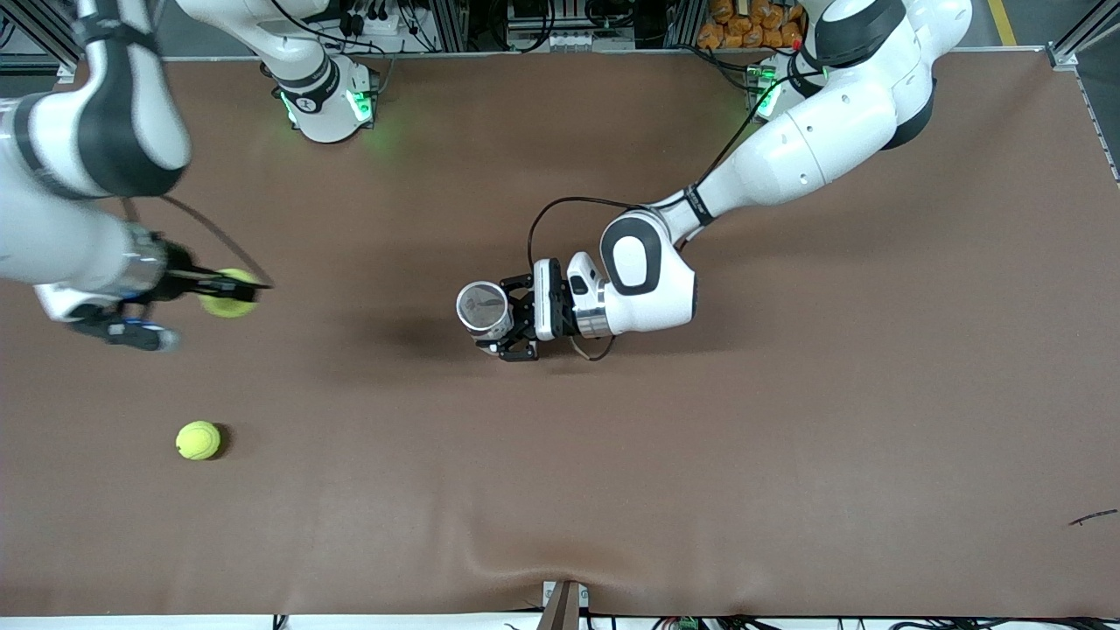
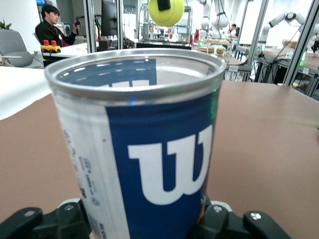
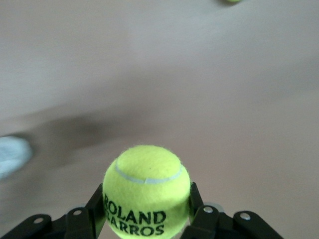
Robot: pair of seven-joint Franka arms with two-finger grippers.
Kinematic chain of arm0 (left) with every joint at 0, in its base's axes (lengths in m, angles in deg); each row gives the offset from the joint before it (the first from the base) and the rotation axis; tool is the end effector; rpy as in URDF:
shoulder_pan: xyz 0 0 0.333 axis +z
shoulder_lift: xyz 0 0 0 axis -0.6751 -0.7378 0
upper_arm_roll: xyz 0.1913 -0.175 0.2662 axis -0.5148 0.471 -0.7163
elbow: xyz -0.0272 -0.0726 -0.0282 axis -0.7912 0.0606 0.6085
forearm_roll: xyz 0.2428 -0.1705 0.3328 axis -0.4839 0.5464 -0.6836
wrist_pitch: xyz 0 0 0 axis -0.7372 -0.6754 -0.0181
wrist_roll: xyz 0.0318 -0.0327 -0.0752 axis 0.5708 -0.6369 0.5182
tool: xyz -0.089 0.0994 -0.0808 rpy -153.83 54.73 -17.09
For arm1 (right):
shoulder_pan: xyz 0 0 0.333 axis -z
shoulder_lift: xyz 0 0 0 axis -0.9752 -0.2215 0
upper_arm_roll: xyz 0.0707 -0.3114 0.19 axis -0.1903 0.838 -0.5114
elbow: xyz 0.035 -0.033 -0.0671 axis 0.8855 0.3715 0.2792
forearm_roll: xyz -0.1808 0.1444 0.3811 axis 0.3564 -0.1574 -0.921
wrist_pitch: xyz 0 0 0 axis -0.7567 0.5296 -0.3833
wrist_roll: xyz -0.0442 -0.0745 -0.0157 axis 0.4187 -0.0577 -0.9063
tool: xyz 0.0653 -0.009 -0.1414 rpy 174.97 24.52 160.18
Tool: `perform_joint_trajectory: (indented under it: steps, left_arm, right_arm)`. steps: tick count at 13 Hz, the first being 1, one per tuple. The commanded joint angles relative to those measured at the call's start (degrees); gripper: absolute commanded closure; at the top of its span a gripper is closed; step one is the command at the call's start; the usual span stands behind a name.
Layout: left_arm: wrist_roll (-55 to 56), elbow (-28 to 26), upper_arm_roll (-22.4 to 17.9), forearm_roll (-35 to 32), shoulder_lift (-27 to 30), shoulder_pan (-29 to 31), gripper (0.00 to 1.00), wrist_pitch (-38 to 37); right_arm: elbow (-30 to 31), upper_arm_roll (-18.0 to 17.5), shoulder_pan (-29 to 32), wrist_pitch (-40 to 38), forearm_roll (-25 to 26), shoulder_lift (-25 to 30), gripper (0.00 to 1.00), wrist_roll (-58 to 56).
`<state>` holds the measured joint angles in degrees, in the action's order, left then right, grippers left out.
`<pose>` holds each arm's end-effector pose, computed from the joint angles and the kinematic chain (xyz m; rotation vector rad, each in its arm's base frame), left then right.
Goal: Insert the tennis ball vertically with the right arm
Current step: 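Carry the ball with the right gripper to the can's open rim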
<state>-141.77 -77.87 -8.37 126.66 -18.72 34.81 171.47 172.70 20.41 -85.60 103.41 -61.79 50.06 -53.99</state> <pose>0.6035 -0.6091 0.1890 1.4679 -1.3590 1.0195 0.6334 0.0963 0.4637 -3.0236 0.4400 0.3308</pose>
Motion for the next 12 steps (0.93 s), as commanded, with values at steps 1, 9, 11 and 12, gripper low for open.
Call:
perform_joint_trajectory:
  steps: [1,9,11,12]
  left_arm:
    - [-3.27,0.12,0.33,3.40,-0.40,-0.62,0.26,0.67]
    - [-3.80,-1.64,-3.72,3.66,-0.04,-2.99,0.25,0.76]
    - [-5.38,-1.64,-4.25,3.92,-0.31,-2.99,0.25,0.76]
    - [-5.56,-1.64,-4.25,4.01,-0.39,-2.99,0.24,0.76]
  right_arm:
    - [-4.82,0.84,-6.52,-0.38,-3.54,-2.50,0.70,11.29]
    - [-12.04,0.84,-17.00,1.28,-7.92,-7.52,0.70,34.71]
    - [-12.04,0.92,-16.74,2.78,-13.19,-7.52,0.70,37.69]
    - [-12.04,0.93,-16.74,3.83,-14.95,-8.04,0.70,40.06]
